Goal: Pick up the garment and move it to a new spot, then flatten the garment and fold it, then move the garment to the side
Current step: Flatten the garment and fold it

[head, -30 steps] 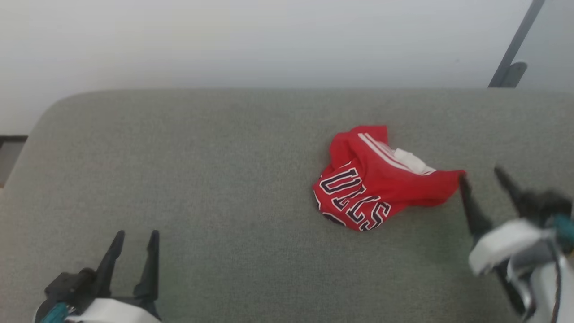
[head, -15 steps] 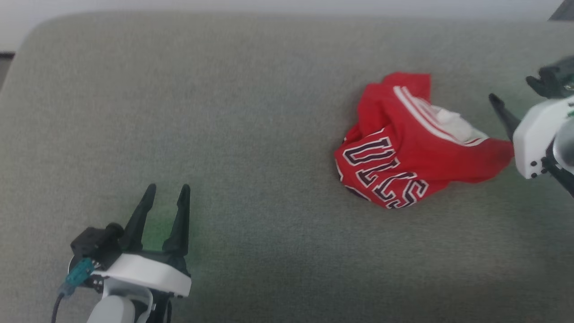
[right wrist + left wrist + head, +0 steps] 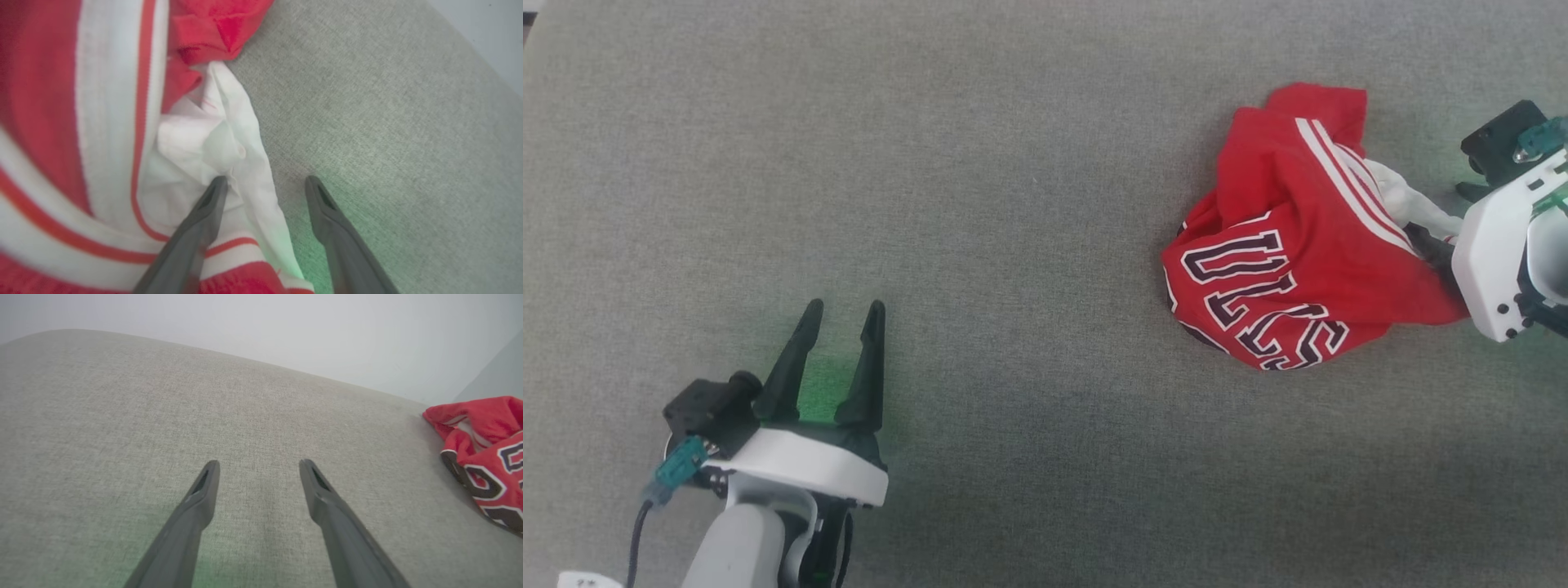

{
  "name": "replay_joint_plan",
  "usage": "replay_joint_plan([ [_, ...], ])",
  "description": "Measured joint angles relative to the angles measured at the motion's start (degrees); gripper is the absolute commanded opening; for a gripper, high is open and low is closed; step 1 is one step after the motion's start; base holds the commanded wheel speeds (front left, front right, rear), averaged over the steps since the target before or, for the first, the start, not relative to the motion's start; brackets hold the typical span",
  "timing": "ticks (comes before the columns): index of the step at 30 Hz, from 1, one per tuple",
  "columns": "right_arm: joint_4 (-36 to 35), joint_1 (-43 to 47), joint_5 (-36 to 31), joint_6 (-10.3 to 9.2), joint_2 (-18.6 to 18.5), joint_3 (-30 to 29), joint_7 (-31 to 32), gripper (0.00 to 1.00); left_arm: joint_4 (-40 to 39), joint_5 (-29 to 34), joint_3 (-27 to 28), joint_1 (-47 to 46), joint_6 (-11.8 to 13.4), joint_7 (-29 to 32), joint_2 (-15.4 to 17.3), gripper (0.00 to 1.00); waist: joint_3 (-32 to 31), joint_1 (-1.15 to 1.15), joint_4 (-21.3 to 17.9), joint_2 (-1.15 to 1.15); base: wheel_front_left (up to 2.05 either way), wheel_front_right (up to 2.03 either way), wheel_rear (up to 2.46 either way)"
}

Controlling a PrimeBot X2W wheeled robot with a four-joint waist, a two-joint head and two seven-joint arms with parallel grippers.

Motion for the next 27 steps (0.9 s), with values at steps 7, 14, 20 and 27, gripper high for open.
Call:
replay_joint_plan([
  [7,0.26,-3.19,5.34,0.09,-0.74,5.68,0.7,0.0,0.04,-0.46,-0.83,-1.76,0.0,0.0,-0.16,1.0,1.17,0.0,0.25,0.0,0.0,0.0,0.0],
  [14,3.26,-4.26,8.49,0.18,-1.12,6.54,-3.39,0.0,0.23,-0.82,-0.75,-1.41,0.0,0.0,0.07,1.0,0.5,0.0,-0.73,0.0,0.0,0.0,0.0],
  [20,8.56,-1.6,10.43,0.07,-5.34,1.07,-10.45,0.0,0.21,-1.04,-1.0,-0.93,0.0,0.0,0.73,1.0,-0.75,0.0,-2.38,0.0,0.0,0.0,0.0],
  [27,17.38,4.6,15.9,0.07,-5.3,-10.24,-19.08,0.0,-0.18,-1.04,-1.26,-0.94,0.0,0.0,1.2,1.0,-0.82,0.0,-4.69,0.0,0.0,0.0,0.0],
])
